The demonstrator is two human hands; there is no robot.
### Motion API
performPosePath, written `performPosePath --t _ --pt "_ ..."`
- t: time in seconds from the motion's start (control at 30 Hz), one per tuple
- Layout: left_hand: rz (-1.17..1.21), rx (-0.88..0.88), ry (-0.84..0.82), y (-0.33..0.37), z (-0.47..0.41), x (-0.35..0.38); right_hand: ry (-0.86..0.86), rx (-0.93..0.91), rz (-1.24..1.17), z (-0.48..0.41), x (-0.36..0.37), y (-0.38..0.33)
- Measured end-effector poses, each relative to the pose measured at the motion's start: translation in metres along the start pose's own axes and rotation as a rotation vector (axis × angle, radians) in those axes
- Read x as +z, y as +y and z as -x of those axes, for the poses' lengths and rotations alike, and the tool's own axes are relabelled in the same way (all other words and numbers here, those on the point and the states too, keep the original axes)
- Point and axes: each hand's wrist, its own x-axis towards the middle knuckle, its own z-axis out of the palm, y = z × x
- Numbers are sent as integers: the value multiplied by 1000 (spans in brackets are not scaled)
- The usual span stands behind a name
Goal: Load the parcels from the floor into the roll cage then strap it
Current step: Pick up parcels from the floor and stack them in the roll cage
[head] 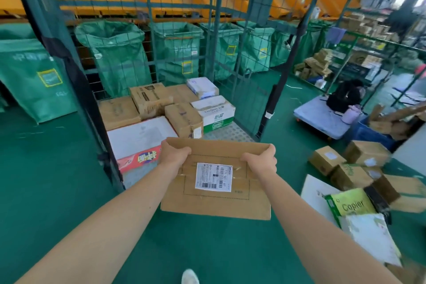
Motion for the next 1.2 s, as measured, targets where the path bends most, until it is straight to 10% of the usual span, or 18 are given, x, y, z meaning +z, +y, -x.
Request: performPosePath --t 1.2 --pt "11 -203 741 174 -585 -148 -608 -160 186 -428 516 -403"
